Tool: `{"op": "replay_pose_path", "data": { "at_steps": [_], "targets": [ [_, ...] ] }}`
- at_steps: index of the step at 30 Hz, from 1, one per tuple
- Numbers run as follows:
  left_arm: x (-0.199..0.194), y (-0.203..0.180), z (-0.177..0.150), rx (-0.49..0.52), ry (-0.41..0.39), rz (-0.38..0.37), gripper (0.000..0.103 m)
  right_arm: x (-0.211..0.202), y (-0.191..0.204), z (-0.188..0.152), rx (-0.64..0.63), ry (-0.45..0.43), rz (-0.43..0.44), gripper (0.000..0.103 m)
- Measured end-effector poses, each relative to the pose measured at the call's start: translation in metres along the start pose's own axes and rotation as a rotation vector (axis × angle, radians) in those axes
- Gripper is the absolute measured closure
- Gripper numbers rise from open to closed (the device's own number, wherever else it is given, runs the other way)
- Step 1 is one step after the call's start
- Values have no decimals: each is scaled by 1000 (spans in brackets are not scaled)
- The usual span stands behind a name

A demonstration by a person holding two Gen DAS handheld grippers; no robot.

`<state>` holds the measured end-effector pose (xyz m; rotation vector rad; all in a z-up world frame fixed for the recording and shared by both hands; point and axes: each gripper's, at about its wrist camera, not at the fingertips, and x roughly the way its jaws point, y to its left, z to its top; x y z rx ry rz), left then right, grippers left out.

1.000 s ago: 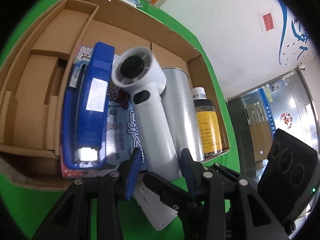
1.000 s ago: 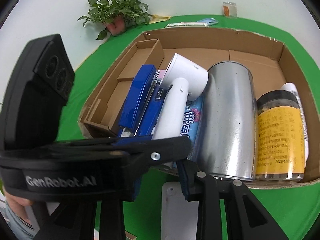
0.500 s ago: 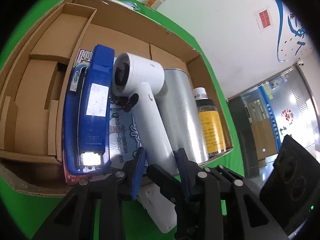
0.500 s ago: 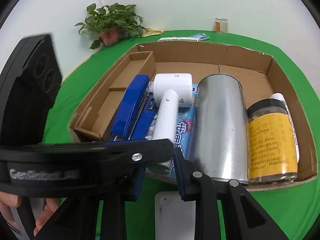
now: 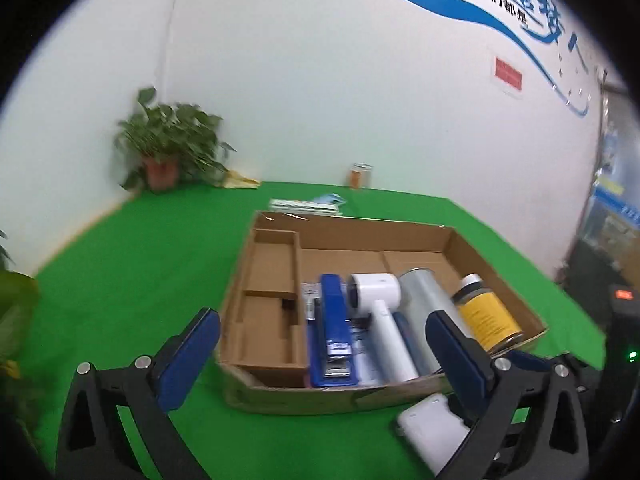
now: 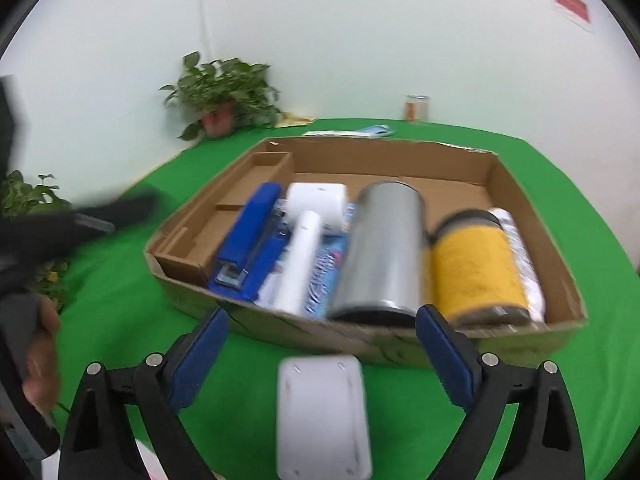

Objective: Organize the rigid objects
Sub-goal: 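Open both tools and withdraw toward the pastel Rubik's cube, then grasp the pastel Rubik's cube with the left tool while the right tool grips it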

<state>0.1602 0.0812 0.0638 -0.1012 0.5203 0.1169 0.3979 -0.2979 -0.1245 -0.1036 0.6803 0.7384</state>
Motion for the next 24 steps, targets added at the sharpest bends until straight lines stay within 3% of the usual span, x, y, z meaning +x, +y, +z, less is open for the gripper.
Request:
{"op": "replay_pose_path", "data": {
  "at_steps": [1,3,4,5,6,7,8,9,10,11,13,15,21,24],
  "targets": [
    [0,-2,-1,12,27,1,1,-3,2,-3,-16,-10,-7,14],
    [-2,-7,-8,21,57,-28,5,-8,6,-6,-50,-9,-38,72],
    [-4,-9,-12,25,57,-42,40,-8,6,-8,-45,5,-51,76],
    [-5,-10,-15,31,75,-62,103,-10,5,-10,-26,12,-46,76],
    [-4,-12,-18,31,115,-78,96,-13,5,-12,-15,13,-49,71],
    [-6,-13,-21,11,133,-87,97,-15,4,-13,-13,12,-56,62],
    [-10,-16,-22,12,125,-91,97,-20,2,-16,-9,8,-65,26],
    [-16,-18,-25,24,116,-92,96,-26,-1,-18,-4,-7,-72,0],
    [-19,-22,-24,43,115,-92,85,-33,-3,-21,-1,-37,-87,1],
    [-21,-24,-22,64,120,-85,47,-40,-4,-22,-9,-55,-96,1],
    [-32,-27,-17,71,104,-62,0,-48,-4,-24,-26,-54,-78,1],
    [-44,-22,-15,39,74,-85,0,-57,-4,-25,-29,-69,-66,1],
    [-39,-1,-29,-58,242,-143,0,-72,-1,-37,-14,-47,69,1],
    [-30,10,-52,-139,353,-205,0,-72,7,-51,-34,26,192,1]
  ]
}}
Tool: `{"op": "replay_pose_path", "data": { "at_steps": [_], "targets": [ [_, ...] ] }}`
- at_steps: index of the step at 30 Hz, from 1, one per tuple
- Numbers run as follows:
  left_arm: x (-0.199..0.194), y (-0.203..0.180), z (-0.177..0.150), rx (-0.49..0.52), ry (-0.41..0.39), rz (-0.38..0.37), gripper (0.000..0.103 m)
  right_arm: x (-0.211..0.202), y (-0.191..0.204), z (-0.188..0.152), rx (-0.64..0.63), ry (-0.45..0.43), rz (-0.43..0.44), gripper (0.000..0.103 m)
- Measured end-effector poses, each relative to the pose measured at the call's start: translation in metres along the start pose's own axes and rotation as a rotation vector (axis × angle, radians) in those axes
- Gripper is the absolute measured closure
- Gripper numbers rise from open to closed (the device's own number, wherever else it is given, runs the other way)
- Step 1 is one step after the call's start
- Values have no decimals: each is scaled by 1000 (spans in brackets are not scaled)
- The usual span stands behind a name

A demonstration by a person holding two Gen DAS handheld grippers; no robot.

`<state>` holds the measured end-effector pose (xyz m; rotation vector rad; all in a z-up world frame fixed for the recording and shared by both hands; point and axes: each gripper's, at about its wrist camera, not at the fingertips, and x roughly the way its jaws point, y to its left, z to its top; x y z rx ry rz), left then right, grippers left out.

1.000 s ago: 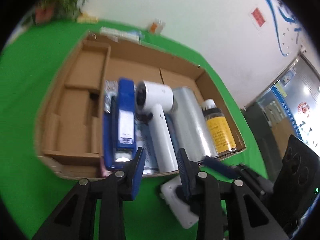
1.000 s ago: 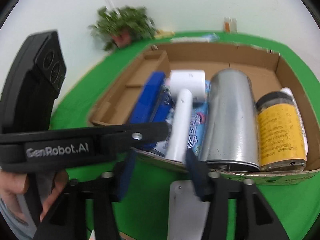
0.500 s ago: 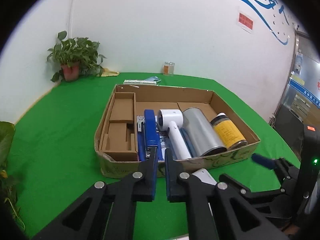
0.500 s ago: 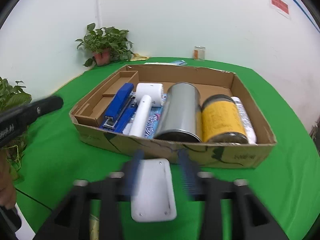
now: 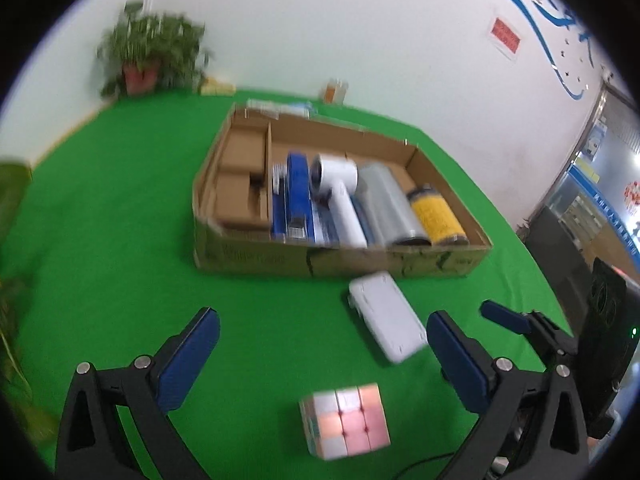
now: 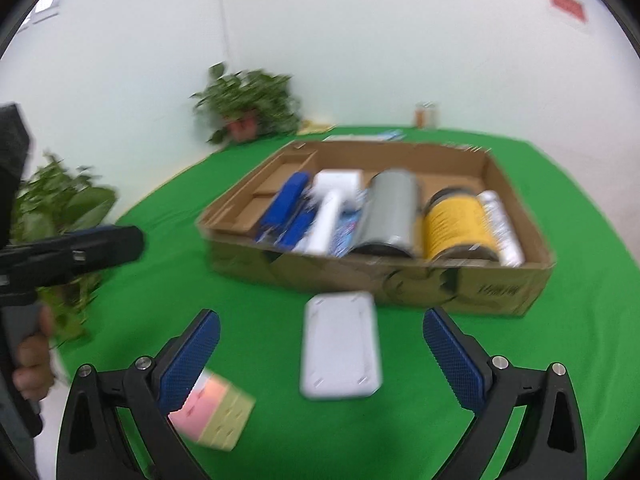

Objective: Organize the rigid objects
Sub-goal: 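Grasp the pastel Rubik's cube with the left tool while the right tool grips it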

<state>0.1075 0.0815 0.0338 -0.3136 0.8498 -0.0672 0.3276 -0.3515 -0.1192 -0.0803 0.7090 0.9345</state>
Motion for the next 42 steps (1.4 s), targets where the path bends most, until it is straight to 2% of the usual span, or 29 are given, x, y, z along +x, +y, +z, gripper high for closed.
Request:
{"op": "replay_pose_path", "data": {
  "at_steps": [2,5,7,8,9,11,12,18,26,31,37,42],
  "targets": [
    [13,9,-15,-53,88,-71,0,3,8,-15,-25,80,125,2],
    [29,14,-35,-103,172,-123,3,8,20,-40,-59,183,277,9],
    [41,15,-49,-135,223,-157,9,13,27,-51,-87,230,306,16],
    [45,15,-53,-146,242,-174,14,17,31,-58,-95,255,313,24],
    [50,15,-57,-162,264,-191,17,21,32,-61,-93,274,313,30],
    [61,15,-64,-196,309,-216,28,34,34,-68,-87,321,311,37],
    [66,14,-68,-205,330,-219,29,38,35,-71,-90,337,310,41],
    [73,14,-73,-235,364,-198,33,63,44,-81,-132,396,261,50],
    [74,20,-73,-290,378,-227,31,68,63,-83,-212,351,193,56],
    [72,16,-72,-274,349,-198,32,69,76,-83,-279,314,121,58],
    [64,11,-65,-238,300,-178,32,64,78,-80,-263,282,104,59],
    [55,6,-50,-222,257,-193,33,54,75,-67,-263,235,88,59]
  ]
}}
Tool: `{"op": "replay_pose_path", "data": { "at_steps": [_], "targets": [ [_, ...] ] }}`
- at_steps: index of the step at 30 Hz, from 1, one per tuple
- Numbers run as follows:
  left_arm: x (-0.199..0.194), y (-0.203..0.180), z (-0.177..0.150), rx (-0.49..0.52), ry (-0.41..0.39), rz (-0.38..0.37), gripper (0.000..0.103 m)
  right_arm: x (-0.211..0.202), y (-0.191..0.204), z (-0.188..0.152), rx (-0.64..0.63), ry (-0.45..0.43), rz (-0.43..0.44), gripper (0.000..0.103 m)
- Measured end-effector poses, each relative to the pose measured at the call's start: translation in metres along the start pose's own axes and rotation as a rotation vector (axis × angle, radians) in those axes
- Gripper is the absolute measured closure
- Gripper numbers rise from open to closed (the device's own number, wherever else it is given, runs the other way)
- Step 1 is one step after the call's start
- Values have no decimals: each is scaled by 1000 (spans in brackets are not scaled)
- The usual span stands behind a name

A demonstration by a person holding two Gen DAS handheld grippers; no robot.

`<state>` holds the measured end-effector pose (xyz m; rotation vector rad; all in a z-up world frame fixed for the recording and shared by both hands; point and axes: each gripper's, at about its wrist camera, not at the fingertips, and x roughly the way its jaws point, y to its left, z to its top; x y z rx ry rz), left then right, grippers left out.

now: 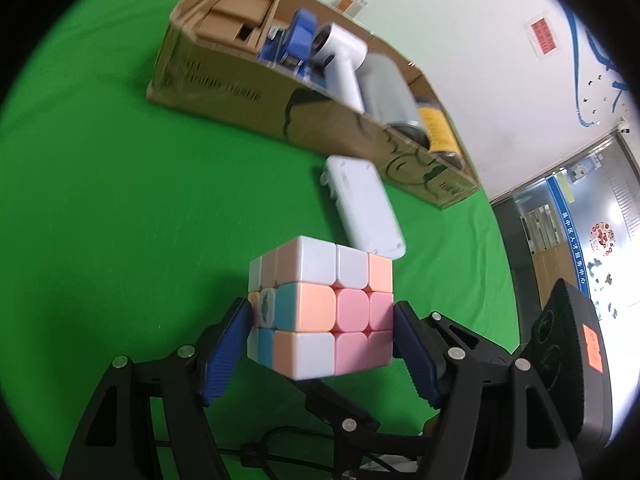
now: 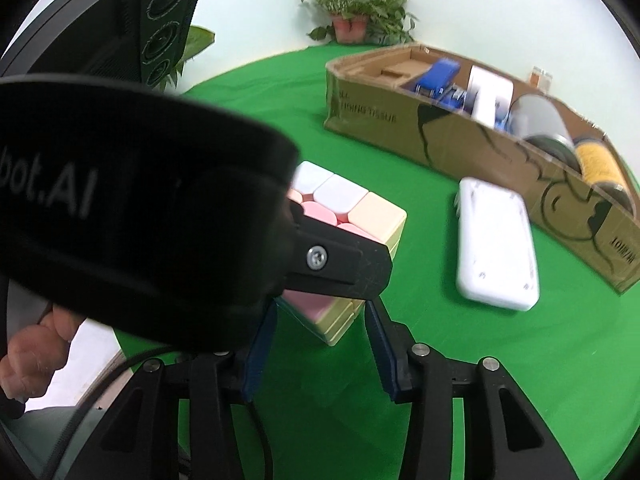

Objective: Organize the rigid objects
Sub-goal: 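Grasp the pastel Rubik's cube with the left tool while the right tool grips it, then carry the cube into the box compartment beside the stapler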

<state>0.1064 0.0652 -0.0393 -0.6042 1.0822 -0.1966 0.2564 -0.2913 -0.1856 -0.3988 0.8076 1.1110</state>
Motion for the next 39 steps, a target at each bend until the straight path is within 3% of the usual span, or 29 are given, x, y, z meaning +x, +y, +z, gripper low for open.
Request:
{"op": "replay_pose_path", "data": {
  "at_steps": [15,26,36,39],
  "targets": [
    [-31,-25,60,80,-116,-5,33,-28,-23,59,-28,-131,-63,62],
    [-56,-27,127,149,-214,64,33,-21,-46,140,-109,-213,-84,62],
    [-39,-4,186,125,-176,58,34,5,-70,210,-122,-253,-85,62],
    [-27,4,196,115,-145,56,36,9,-75,209,-96,-252,-83,62]
  ]
}}
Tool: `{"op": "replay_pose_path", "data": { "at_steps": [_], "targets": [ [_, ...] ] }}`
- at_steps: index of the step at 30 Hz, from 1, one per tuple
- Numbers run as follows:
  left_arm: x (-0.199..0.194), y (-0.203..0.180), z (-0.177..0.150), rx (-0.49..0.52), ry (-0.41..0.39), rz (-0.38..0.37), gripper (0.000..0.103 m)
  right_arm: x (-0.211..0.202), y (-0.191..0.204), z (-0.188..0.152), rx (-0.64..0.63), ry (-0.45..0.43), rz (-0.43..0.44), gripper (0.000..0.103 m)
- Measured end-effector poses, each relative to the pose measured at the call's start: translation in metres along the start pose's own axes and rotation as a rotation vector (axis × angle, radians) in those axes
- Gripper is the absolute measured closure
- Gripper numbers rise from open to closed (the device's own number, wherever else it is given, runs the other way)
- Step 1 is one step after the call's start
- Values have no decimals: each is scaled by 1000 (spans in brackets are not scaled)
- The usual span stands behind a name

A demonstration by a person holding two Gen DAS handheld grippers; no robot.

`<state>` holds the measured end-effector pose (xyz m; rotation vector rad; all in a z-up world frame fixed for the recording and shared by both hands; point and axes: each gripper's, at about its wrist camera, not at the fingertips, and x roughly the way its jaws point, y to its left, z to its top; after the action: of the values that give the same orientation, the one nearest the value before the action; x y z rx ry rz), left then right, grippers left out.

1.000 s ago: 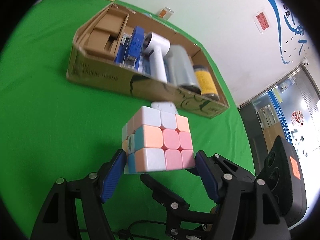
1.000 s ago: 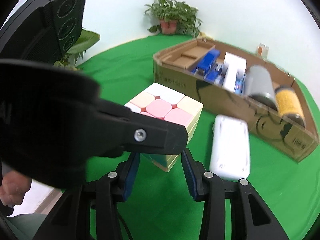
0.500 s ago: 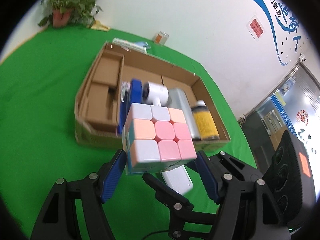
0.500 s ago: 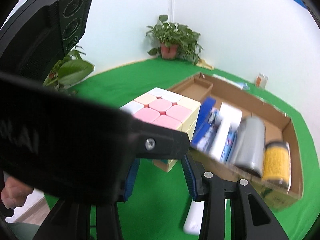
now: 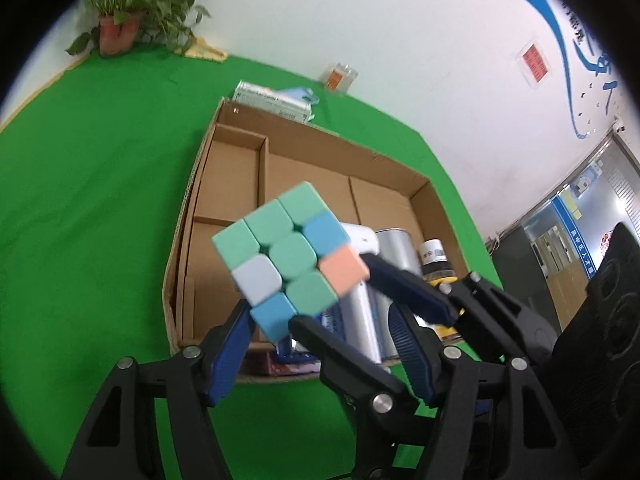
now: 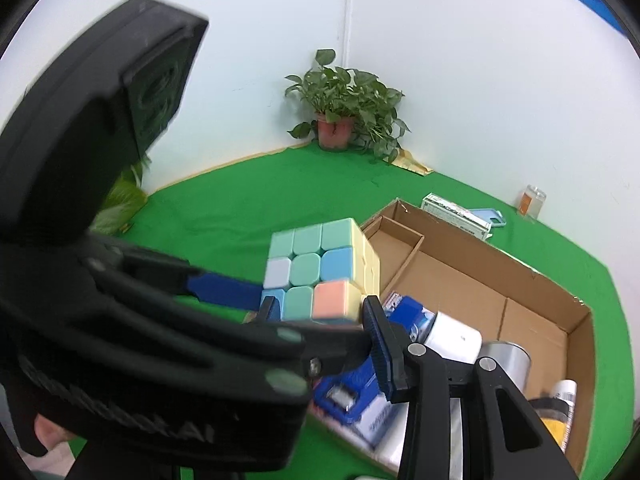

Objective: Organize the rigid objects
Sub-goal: 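Carry the cube into the box compartment beside the stapler, then open both tools and move to the white rectangular case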

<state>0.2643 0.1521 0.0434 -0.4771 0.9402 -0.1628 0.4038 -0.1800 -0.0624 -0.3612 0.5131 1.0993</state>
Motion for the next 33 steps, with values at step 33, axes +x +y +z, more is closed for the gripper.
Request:
{"op": "replay_pose_path", "data": {
  "at_steps": [33],
  "targets": [
    [30,69,46,-53,-114,140,40,84,-2,-28,217,125,144,75]
  ]
}}
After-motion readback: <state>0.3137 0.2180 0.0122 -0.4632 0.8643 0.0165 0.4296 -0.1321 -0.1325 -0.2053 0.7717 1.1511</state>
